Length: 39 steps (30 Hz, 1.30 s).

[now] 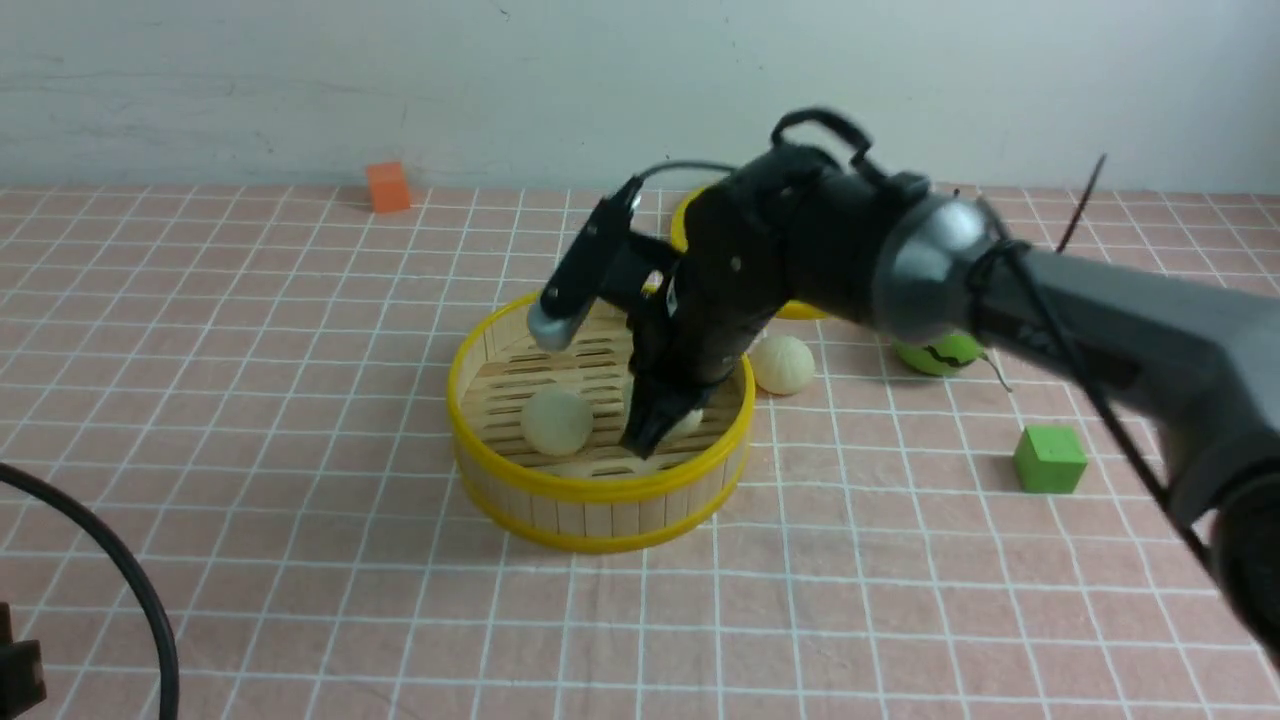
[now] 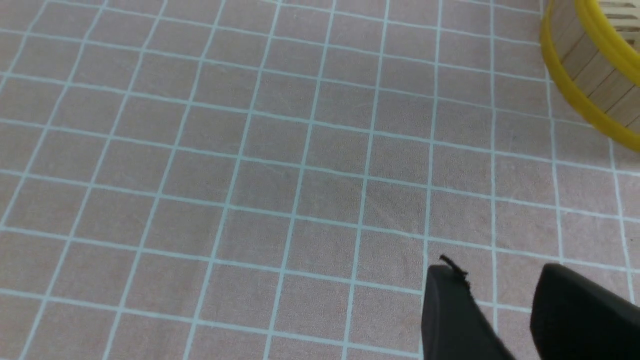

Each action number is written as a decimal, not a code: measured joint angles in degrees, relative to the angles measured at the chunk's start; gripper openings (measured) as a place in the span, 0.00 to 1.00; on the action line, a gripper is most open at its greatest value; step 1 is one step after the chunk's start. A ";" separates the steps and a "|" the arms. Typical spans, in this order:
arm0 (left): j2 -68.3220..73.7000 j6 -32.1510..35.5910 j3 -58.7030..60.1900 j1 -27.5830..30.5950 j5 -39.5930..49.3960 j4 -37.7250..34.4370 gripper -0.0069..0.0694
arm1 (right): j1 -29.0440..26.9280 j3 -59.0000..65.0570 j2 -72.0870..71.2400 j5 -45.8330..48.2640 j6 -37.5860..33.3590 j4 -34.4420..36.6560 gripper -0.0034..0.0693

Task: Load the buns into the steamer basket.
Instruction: Use the right arm to put the steamed stuffed bun into the steamer, then use the right arm to grab a steamed stuffed bun

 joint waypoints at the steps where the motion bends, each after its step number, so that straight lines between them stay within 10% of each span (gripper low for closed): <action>1: 0.00 0.00 0.00 0.00 0.00 0.00 0.40 | 0.18 0.00 0.90 0.00 -0.06 -0.41 0.08; 16: 0.10 -0.07 0.00 0.00 -1.37 0.25 0.40 | 0.09 -16.25 -0.47 13.68 12.16 -0.91 0.81; 27: 1.35 -0.06 1.72 0.00 -4.00 0.48 0.40 | -17.24 -21.23 4.93 17.25 20.10 7.29 0.72; 39: 1.35 -0.06 1.83 0.00 -5.05 0.83 0.40 | -17.99 -21.18 11.75 14.40 20.10 9.69 0.67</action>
